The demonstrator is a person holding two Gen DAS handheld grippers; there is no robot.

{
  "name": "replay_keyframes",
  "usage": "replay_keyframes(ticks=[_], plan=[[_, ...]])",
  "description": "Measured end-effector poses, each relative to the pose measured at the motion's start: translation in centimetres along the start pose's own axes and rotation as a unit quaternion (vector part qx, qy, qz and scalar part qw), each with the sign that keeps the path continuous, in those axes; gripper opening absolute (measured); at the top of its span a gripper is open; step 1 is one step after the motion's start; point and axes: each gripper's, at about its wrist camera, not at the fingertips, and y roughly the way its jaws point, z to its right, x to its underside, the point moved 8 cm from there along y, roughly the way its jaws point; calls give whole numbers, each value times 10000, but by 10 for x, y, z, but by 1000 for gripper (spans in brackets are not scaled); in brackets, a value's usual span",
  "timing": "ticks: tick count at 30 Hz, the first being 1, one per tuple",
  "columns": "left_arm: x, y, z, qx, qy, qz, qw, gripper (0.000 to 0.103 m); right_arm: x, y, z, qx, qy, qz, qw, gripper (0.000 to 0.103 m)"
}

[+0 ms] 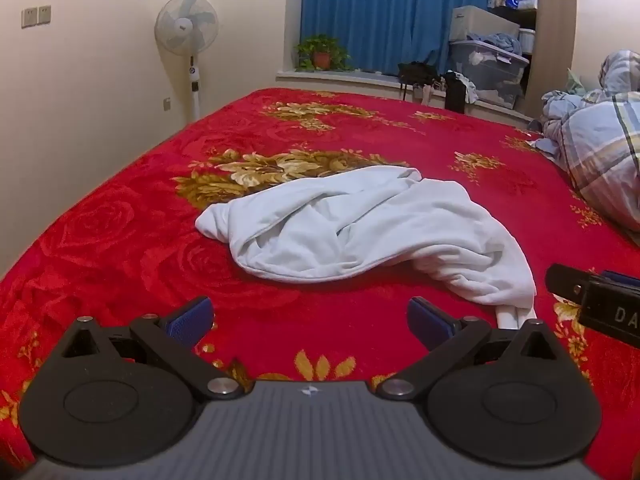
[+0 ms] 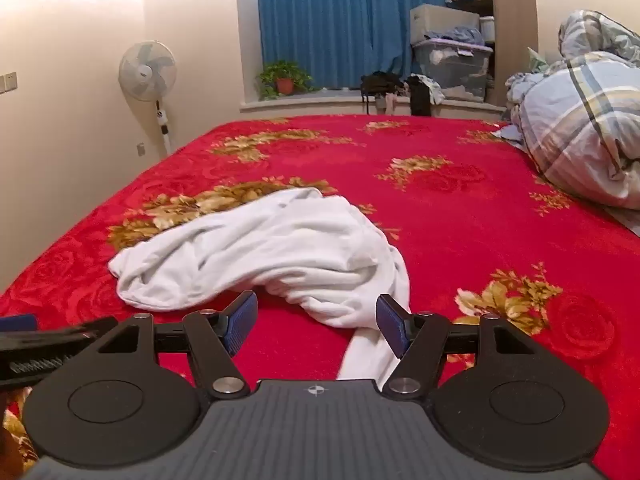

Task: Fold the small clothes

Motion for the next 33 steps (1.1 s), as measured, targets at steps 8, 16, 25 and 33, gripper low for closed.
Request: replay_keyframes(ticks=[8, 16, 25, 33], plan=[[0, -3, -1, 68, -42, 202, 9998, 103, 6, 3, -9, -143, -32, -23, 9999, 68], [-1, -2, 4, 11, -83, 64, 9999, 103, 12, 7, -11, -186, -225, -31, 9996, 68], [0, 1, 4, 30, -115, 42, 9999, 103, 12, 5, -12, -199, -217, -4, 9996, 68], [0, 2, 3, 26, -132, 42, 9999, 103, 10, 5, -16, -226, -246, 7, 9994, 68]])
